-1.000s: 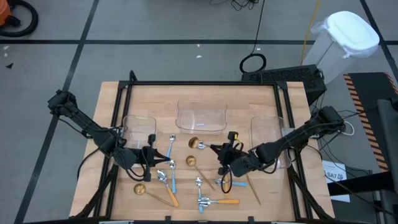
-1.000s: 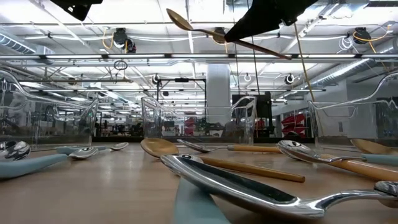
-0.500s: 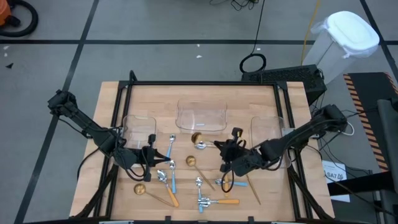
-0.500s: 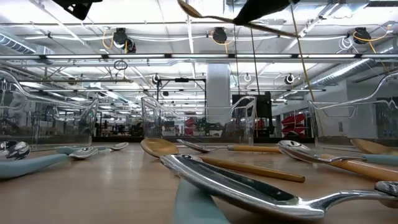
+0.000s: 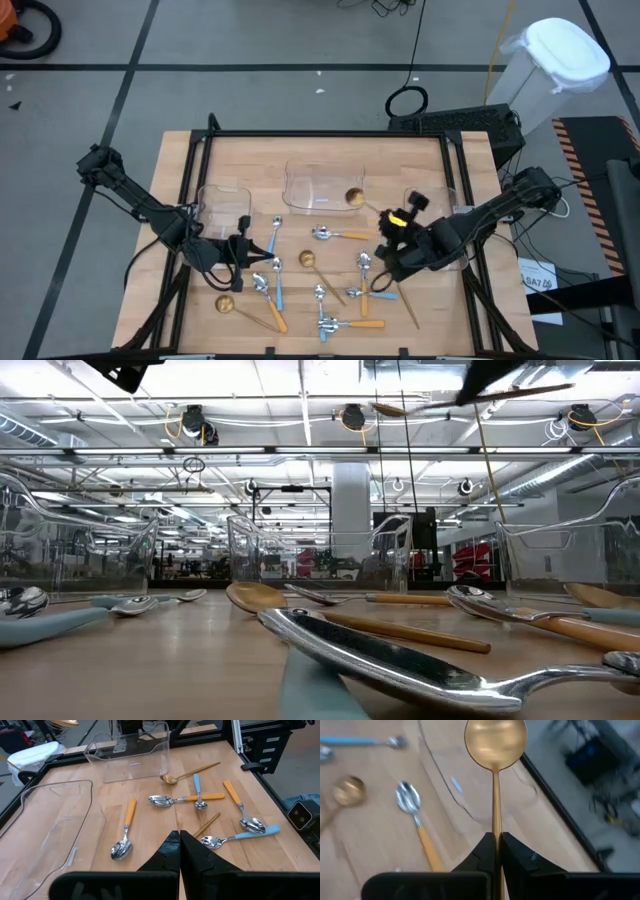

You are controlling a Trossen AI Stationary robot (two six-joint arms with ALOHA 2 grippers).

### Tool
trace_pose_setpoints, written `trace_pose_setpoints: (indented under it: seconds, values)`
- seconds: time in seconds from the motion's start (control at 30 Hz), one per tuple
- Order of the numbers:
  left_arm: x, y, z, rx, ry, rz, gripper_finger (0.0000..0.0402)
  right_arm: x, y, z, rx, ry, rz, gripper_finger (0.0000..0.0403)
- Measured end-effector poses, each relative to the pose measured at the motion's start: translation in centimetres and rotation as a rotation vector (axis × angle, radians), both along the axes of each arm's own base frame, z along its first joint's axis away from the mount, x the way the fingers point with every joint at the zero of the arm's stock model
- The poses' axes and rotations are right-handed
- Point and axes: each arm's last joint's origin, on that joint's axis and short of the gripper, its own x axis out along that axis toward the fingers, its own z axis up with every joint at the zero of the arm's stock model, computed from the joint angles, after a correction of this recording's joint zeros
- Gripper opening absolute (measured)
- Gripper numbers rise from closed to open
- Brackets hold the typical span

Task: Sort silverware by color (type)
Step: Put the gold spoon into the right transparent bin

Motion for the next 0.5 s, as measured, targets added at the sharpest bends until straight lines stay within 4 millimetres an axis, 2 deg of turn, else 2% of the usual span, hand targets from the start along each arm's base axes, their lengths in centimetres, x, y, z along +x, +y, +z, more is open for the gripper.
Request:
trace_pose_setpoints:
  seconds: [0.27, 0.5]
  values:
    - [0.0, 0.0, 0.0, 0.022, -0.003, -0.01, 0.0001, -2.9, 0.5, -0.2, 0.12, 0.074, -0.199, 0.0011]
    - [0.1, 0.1, 0.0, 0.04, -0.004, -0.011, 0.0001, -3.7, 1.7, -0.3, 0.176, 0.043, -0.208, 0.0011]
